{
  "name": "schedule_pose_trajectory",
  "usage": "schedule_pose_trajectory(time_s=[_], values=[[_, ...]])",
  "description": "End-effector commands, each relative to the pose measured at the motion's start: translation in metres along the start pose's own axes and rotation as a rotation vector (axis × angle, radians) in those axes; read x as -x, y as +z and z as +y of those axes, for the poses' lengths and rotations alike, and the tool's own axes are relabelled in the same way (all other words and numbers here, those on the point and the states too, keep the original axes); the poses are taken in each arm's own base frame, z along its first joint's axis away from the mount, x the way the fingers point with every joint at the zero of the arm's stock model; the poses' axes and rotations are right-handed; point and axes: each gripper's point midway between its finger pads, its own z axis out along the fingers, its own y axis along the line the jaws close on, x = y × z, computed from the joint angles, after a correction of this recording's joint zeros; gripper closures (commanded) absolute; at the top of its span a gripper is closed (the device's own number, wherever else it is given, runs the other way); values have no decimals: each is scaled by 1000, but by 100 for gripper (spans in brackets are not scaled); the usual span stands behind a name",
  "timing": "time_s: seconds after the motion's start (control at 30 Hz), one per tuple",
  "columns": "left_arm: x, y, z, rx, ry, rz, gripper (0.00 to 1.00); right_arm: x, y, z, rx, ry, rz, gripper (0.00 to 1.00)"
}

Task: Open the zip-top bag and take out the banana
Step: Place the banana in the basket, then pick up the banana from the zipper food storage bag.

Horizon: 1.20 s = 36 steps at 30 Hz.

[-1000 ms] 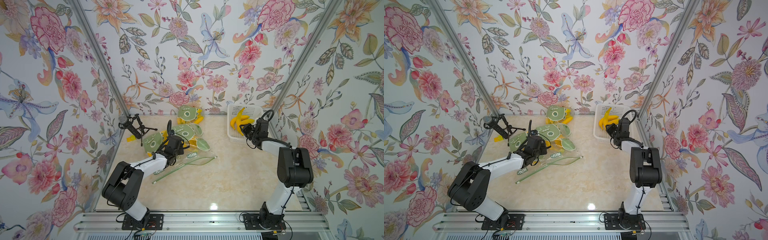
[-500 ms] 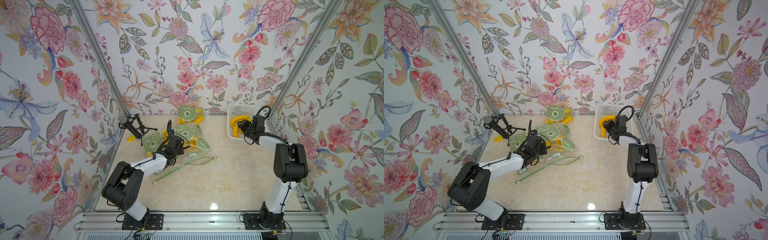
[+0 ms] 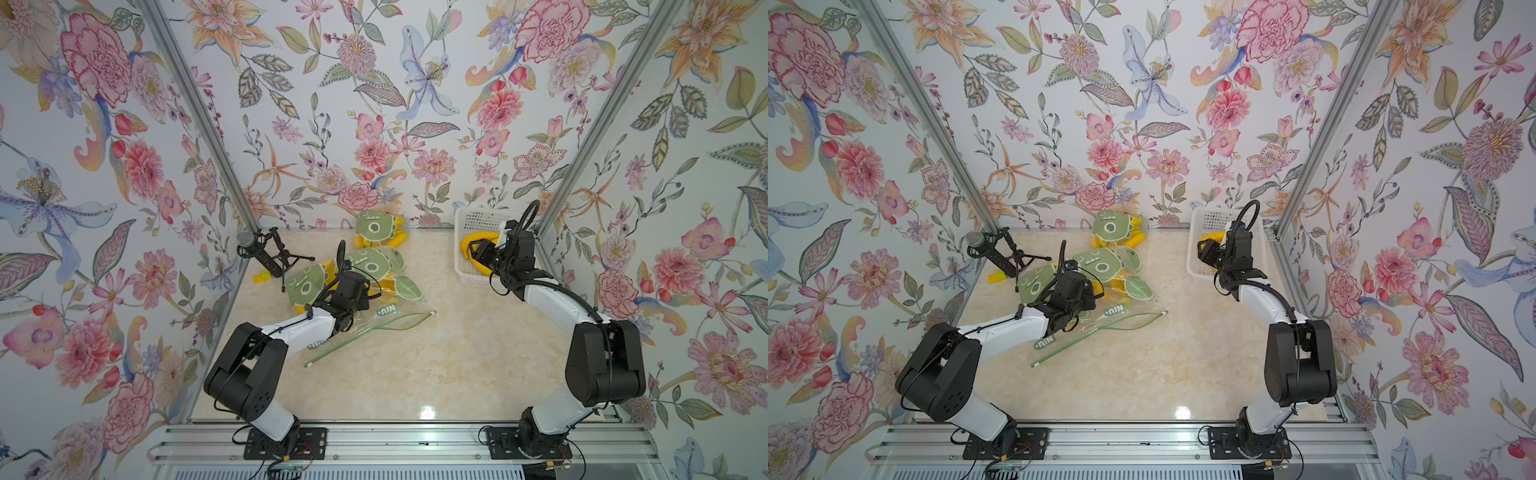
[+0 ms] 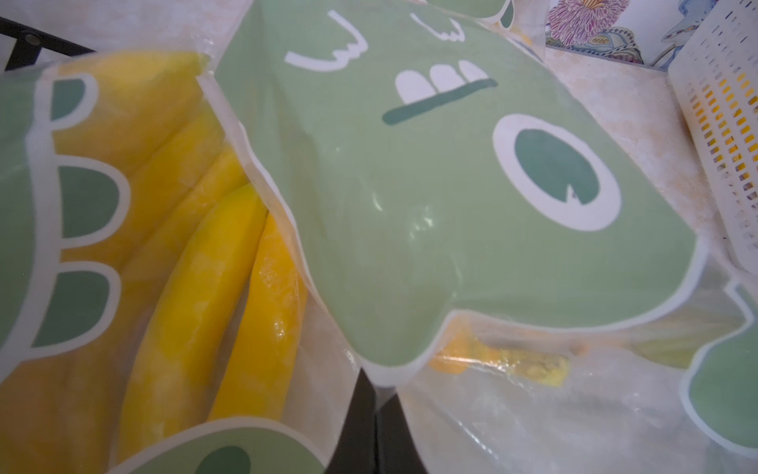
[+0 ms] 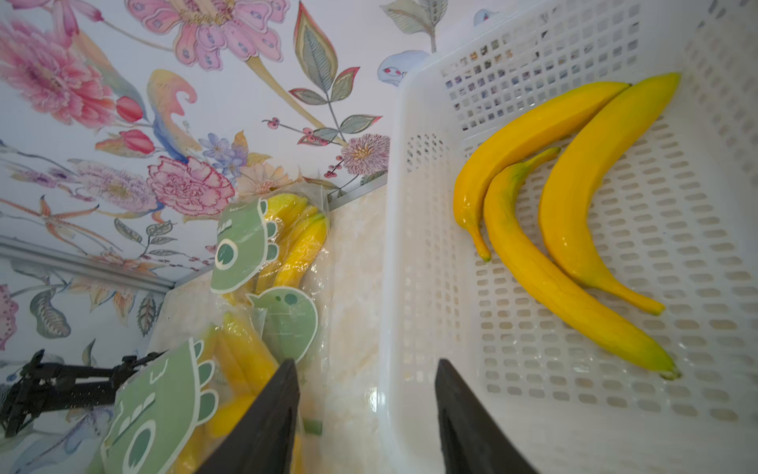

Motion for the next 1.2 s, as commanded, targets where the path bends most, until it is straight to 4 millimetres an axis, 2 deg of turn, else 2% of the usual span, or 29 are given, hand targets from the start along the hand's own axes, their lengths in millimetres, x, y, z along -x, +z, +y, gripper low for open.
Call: schedule_pose_trajectory(time_s=[0.0,0.13,0.3,0.47,0.57,1.0,1.17], values=[[8,-8,-10,-26,11,-16,100,-62,-17,36,97,-216,118,48],[11,-9,-12,-29,16,-20,100,-120,-46,69,209,-338,172,52],[13,-10,-16,-37,13,-26,100,-171,-74,90,341,-393,179,53],[17,-12,-22,-43,16,-33,100,-221,-81,109,428,-423,243,56],[17,-12,-24,-41,17,-33,100,-241,-75,113,422,-436,267,57],[11,-14,-25,-33,30,-22,100,-242,-21,110,365,-354,260,59],[6,-12,-24,-27,38,-10,100,-235,-7,110,354,-338,242,58]])
